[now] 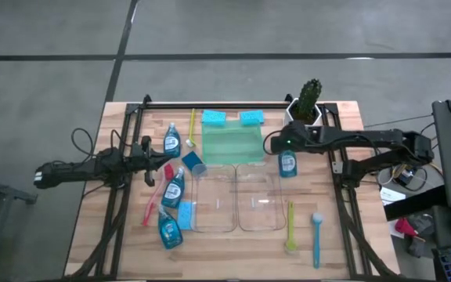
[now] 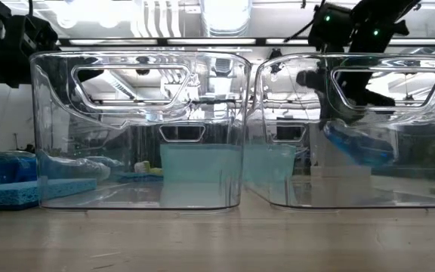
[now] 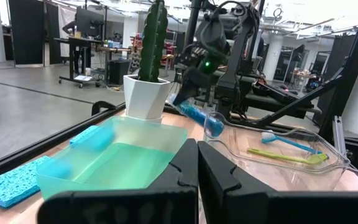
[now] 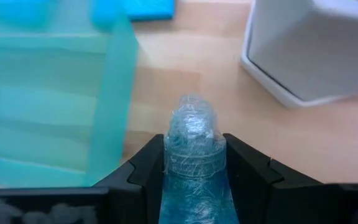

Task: Pick & Place Kitchen Sink Supplies
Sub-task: Put the blue dishwashing liquid bottle into the right transparent bin

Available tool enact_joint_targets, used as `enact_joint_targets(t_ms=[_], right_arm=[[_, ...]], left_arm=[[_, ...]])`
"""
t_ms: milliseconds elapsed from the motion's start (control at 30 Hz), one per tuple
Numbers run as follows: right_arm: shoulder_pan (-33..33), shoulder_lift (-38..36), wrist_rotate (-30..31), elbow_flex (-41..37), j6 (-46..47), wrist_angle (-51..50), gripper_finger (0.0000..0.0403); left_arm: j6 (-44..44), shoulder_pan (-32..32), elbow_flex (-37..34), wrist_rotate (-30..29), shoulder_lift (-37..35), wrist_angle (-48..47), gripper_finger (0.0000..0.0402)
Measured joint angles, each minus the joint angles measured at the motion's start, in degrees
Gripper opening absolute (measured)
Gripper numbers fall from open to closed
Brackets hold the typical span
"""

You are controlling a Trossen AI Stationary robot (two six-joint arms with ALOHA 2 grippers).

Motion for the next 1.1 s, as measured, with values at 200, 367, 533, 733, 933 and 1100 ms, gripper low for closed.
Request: enact_joint_targets(t_ms=[200,367,533,733,933,1100], right_arm=[[1.02,-4.14,0.54,0.03,-2.06,-0.06,0.0132],[1.69,-8.3,2.1,0.03,-5.81,-0.01,0.0132],[2.73,-12.85,1.8,0.03,-10.98,-0.07,0.0132],[5.18,-18.57,-3.08,0.52,-15.26,0.07,0.0132],[9.7,-21.18,-8.14,1.01,-23.52,9.39,0.0132],[12.43,-19.09,-9.09,1.12,-28.98,17.5,0.0135]], left_arm=[[0.01,0.0,-0.02,0.0,0.0,-0.01,0.0],[0.0,0.0,-0.02,0.01,0.0,0.01,0.0],[0.0,-0.01,-0.02,0.0,0.0,-0.01,0.0],[0.01,0.0,-0.02,0.01,0.01,-0.01,0.0],[0.01,-0.01,-0.02,0.0,-0.01,-0.01,0.0],[0.0,-0.01,-0.01,0.0,-0.01,0.01,0.0]])
